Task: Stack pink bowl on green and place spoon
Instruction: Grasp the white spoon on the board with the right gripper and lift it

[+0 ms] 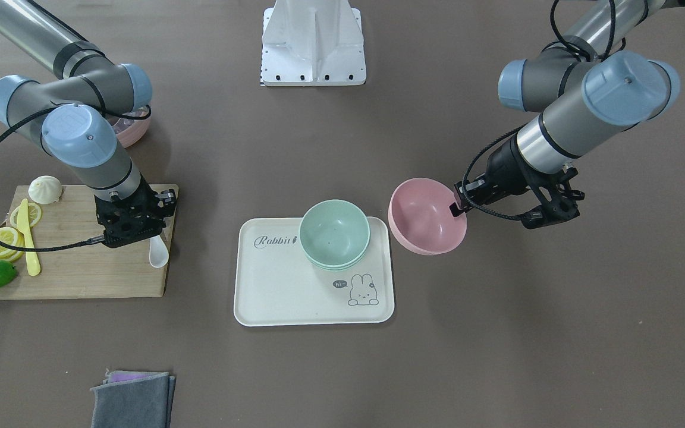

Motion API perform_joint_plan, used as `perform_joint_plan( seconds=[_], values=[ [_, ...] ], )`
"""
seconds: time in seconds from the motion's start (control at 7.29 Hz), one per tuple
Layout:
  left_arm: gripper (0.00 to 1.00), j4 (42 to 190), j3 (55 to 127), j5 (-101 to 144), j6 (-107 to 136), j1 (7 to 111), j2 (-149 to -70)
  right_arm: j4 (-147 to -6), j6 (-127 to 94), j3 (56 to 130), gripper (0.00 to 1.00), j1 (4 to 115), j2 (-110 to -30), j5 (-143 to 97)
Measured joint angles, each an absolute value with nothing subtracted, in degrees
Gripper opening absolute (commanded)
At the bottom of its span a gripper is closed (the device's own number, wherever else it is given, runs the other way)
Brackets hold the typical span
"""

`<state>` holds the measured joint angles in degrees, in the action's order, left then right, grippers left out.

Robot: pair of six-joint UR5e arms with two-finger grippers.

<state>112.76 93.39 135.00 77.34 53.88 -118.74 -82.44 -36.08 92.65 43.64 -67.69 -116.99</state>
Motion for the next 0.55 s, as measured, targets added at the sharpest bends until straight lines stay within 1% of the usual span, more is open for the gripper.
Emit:
perform_joint_plan(
  seconds=[0.55],
  values=[
    [0.0, 112.77, 93.7, 135.17, 77.4, 53.88, -119.07, -82.54, -35.33, 93.68, 0.0, 44.86, -67.16, -117.75]
  ],
)
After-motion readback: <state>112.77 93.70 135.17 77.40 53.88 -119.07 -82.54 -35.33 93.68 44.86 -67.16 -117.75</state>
